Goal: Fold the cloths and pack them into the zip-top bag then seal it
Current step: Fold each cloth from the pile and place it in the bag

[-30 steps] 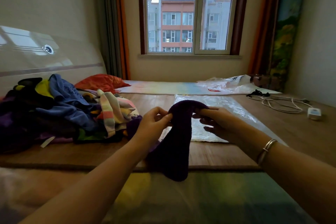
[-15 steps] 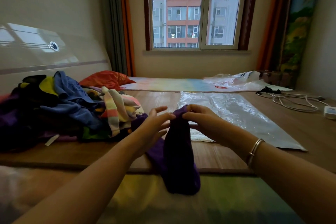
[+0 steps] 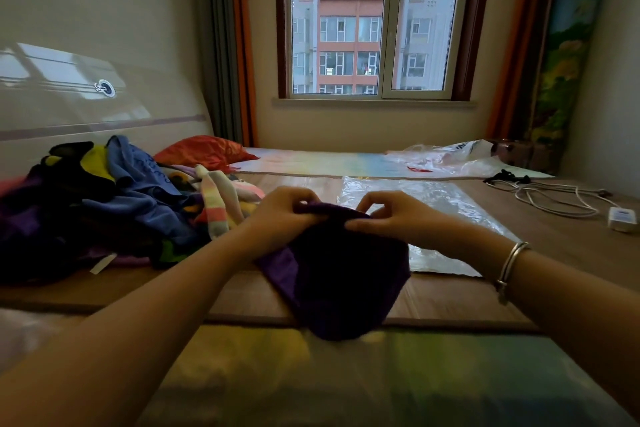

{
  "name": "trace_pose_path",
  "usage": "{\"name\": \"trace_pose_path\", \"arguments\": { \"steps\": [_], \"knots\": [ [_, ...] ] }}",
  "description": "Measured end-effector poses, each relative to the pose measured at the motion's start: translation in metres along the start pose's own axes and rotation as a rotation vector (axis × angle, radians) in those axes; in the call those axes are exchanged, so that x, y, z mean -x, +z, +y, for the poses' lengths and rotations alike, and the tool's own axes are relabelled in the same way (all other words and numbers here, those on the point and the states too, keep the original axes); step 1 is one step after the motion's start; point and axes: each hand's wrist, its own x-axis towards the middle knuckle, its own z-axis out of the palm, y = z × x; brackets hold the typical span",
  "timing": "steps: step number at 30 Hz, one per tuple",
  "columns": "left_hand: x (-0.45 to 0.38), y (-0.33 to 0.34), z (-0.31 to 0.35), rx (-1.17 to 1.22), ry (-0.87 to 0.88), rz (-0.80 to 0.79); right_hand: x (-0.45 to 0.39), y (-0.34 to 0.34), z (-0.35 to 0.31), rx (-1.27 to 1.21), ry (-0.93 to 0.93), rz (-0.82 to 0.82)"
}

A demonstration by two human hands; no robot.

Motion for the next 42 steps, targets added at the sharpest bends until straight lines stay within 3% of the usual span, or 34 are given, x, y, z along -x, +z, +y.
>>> {"name": "trace_pose_path", "arguments": {
  "steps": [4, 6, 8, 11, 13, 17, 19, 22, 27, 30, 34, 38, 42],
  "knots": [
    [0.003, -0.027, 0.005, 0.115, -0.056, 0.315, 0.014, 0.006, 0.014, 0.333, 0.108, -0.234],
    [0.010, -0.042, 0.009, 0.166, -0.082, 0.352, 0.017, 0.003, 0.017, 0.450, 0.111, -0.177],
    [0.017, -0.053, 0.010, 0.144, -0.136, 0.293, 0.017, -0.006, 0.013, 0.475, 0.138, 0.000],
    [0.031, -0.060, 0.016, 0.280, -0.365, 0.135, 0.015, -0.014, 0.002, 0.320, 0.139, 0.267],
    [0.040, -0.060, 0.025, 0.488, -0.457, 0.066, 0.017, -0.014, -0.007, 0.039, 0.084, 0.364],
    [0.041, -0.070, 0.043, 0.728, -0.281, 0.085, 0.019, -0.016, -0.028, -0.522, -0.164, 0.447],
    [0.032, -0.075, 0.046, 0.802, -0.228, 0.119, 0.013, -0.021, -0.033, -0.696, -0.184, 0.475],
    [0.020, -0.074, 0.038, 0.789, -0.302, 0.095, -0.003, -0.024, -0.030, -0.741, -0.121, 0.434],
    [-0.010, -0.052, -0.025, 0.587, -0.677, -0.048, -0.049, -0.019, 0.012, -0.620, 0.313, 0.290],
    [-0.034, -0.036, -0.058, 0.552, -0.746, -0.083, -0.084, -0.014, 0.037, -0.625, 0.411, 0.273],
    [-0.092, -0.027, -0.073, 0.609, -0.663, 0.042, -0.143, -0.022, 0.038, -0.649, 0.284, 0.447],
    [-0.171, -0.064, -0.050, 0.442, -0.140, 0.322, -0.191, -0.072, -0.007, -0.734, -0.105, 0.703],
    [-0.198, -0.104, -0.019, 0.390, 0.137, 0.337, -0.189, -0.112, -0.041, -0.638, -0.389, 0.681]
  ]
}}
